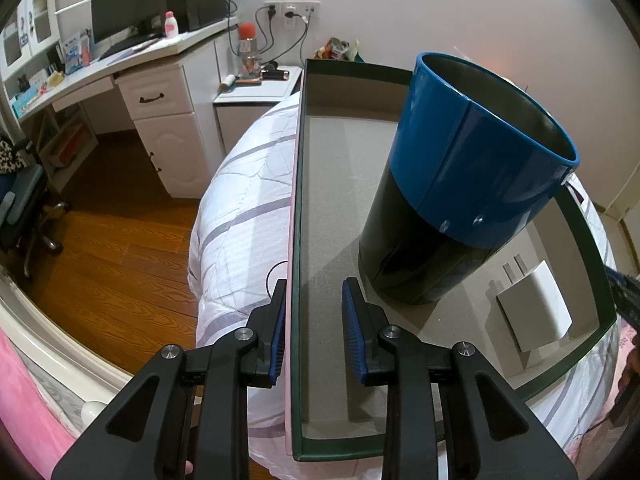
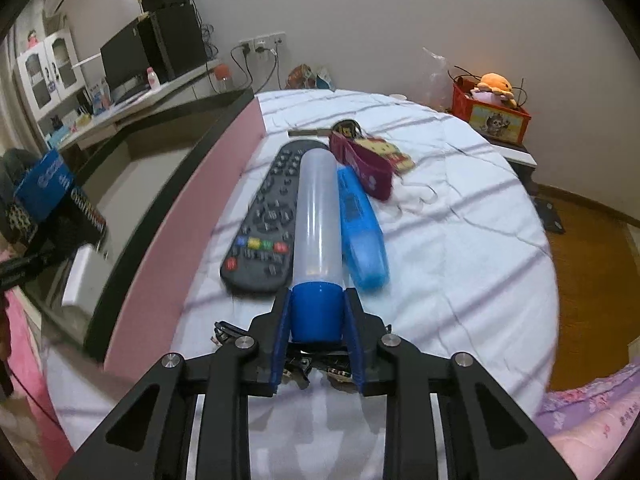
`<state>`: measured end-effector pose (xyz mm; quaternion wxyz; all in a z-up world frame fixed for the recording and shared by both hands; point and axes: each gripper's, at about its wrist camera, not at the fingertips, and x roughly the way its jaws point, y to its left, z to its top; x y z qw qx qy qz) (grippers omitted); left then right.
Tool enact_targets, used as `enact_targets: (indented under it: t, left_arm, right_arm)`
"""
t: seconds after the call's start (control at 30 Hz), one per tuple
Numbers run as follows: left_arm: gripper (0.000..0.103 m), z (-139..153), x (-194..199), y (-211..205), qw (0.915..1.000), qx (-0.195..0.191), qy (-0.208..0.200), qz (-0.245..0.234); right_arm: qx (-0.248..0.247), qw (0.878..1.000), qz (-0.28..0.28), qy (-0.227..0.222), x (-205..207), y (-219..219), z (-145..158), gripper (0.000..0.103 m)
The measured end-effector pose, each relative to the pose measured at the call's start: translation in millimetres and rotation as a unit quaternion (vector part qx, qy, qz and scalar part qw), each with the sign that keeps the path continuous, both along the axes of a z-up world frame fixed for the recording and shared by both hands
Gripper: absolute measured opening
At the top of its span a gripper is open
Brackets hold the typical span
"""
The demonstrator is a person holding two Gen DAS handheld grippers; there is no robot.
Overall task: Organize rigid objects
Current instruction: 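Carry the clear tube into the tray box and release it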
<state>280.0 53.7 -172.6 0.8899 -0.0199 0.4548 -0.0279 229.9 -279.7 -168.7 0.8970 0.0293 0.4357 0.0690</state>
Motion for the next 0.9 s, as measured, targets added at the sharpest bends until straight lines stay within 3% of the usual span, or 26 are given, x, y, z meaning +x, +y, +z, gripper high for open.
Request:
enact_targets:
  t: [0.13, 0.3, 0.4, 0.57, 0.9]
  left_arm:
    - [0.027, 0.0, 0.0, 0.0, 1.0000, 0.001, 0.000, 0.000]
    - [0.027, 0.0, 0.3, -0.2, 1.0000, 0.000, 0.000, 0.000]
    - [0.027, -0.1, 0.2, -0.3, 1.0000, 0.000, 0.000, 0.000]
    - [0.027, -0.2, -0.1, -1.4, 1.0000, 0.001, 0.001, -0.001]
    - [0.027, -0.9, 1.2, -2.3, 1.0000, -0.003, 0.000, -0.002]
  right_arm:
    - [0.031, 1.000, -0.002, -0.004, 0.7, -9.5, -1.2, 0.027]
    - [0.029, 1.000, -0.004, -0.002, 23.2, -6.0, -2.4, 0.027]
    - [0.018, 1.000, -0.002, 0.002, 33.6, -0.2, -4.6, 0.033]
    - [0.022, 1.000, -0.003, -0.011, 31.9, -0.3, -1.7, 0.026]
    - [0.013, 0.996, -0.005, -0.082, 7.8, 7.7, 49.1, 0.026]
